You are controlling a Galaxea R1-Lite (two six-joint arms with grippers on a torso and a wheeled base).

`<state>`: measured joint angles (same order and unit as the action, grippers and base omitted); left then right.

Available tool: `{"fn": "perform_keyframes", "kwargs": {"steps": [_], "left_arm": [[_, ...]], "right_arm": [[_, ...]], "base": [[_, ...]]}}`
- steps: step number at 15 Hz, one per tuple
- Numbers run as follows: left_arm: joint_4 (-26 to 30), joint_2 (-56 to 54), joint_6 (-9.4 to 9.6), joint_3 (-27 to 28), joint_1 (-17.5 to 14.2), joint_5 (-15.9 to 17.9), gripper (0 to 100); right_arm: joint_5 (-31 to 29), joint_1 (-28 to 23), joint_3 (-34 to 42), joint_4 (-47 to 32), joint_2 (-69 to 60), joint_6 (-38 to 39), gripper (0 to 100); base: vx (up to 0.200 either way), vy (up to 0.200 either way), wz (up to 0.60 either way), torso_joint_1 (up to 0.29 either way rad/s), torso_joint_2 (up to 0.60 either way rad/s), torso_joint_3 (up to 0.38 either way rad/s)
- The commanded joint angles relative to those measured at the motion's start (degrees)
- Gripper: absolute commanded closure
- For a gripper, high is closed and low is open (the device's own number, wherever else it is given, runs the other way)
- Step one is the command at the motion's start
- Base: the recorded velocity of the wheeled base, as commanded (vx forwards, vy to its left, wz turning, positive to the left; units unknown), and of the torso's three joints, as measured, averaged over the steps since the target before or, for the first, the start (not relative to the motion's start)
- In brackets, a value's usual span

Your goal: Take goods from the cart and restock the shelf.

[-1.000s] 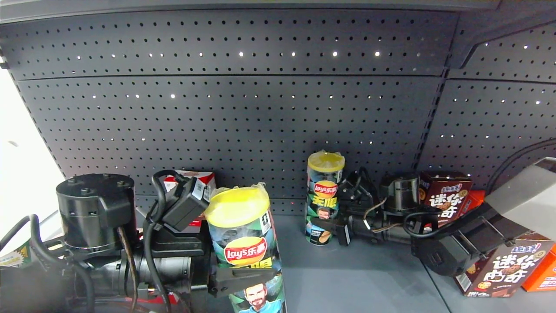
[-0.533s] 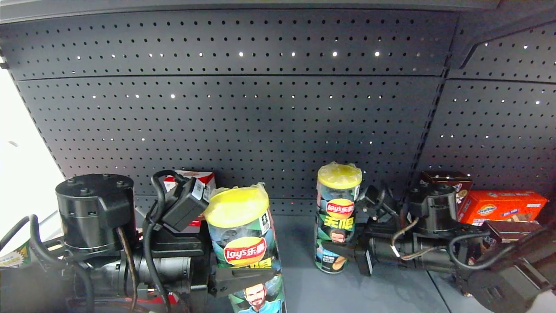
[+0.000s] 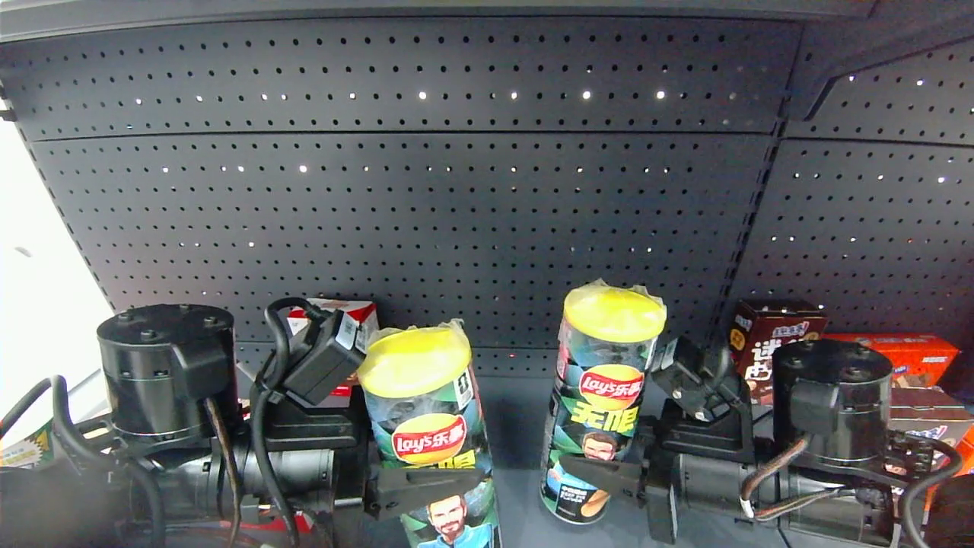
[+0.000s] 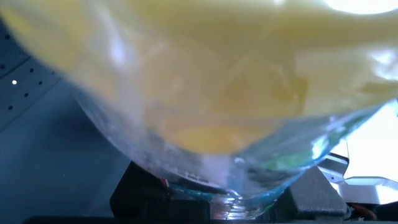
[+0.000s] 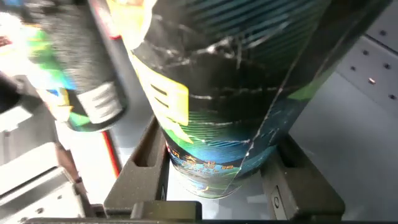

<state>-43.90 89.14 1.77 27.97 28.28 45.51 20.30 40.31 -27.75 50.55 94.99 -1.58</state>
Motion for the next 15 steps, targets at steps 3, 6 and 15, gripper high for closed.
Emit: {"fn": "perform_keyframes", "kwargs": {"steps": [3, 6, 15], "left_arm": [[0.04, 0.07, -0.01, -0.02, -0.86, -0.16, 100], [0.04, 0.34, -0.01, 0.51, -0.86, -0.16, 100], [0.22, 3.15, -0.10, 3.24, -2.09, -0.42, 100]], "right_arm": [[-0.17, 0.73, 4.19, 0.07, -2.44, -0.52, 100], [-0.17, 0.64, 5.25, 0.95, -3.32, -0.44, 100], [0.01, 0.64, 8.32, 4.11, -1.91, -0.35, 100]], "base": [[0.000, 0.000, 0.00, 0.000, 0.00, 0.000], [0.000, 0.000, 0.00, 0.000, 0.00, 0.000], [0.000, 0.000, 0.00, 0.000, 0.00, 0.000]]}}
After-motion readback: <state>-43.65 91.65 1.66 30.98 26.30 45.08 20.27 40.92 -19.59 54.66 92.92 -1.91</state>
